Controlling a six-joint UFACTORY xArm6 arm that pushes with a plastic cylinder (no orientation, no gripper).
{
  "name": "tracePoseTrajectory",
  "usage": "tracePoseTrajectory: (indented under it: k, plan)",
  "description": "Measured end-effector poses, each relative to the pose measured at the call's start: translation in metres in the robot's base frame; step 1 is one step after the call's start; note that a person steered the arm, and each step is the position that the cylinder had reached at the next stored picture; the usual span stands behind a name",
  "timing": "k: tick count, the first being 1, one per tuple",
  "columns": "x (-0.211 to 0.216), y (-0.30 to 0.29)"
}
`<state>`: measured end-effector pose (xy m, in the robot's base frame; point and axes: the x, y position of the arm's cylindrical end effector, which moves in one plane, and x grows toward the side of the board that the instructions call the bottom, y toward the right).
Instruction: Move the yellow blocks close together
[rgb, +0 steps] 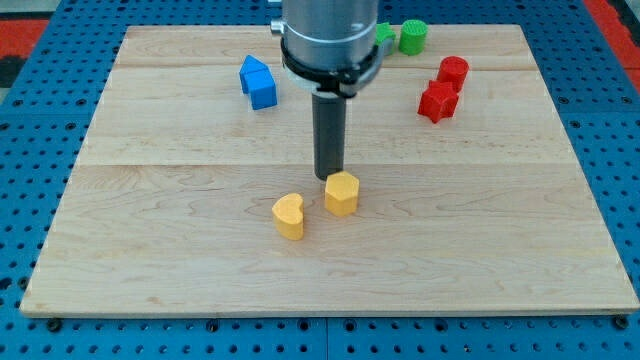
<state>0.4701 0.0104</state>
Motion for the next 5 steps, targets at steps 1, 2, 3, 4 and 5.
tracePoseTrajectory:
  k: [1, 2, 3, 4, 5]
  plan:
    - [0.002, 0.017]
    - [0.002, 0.069]
    - [0.037, 0.08]
    - [0.057, 0.059]
    - [0.056, 0.035]
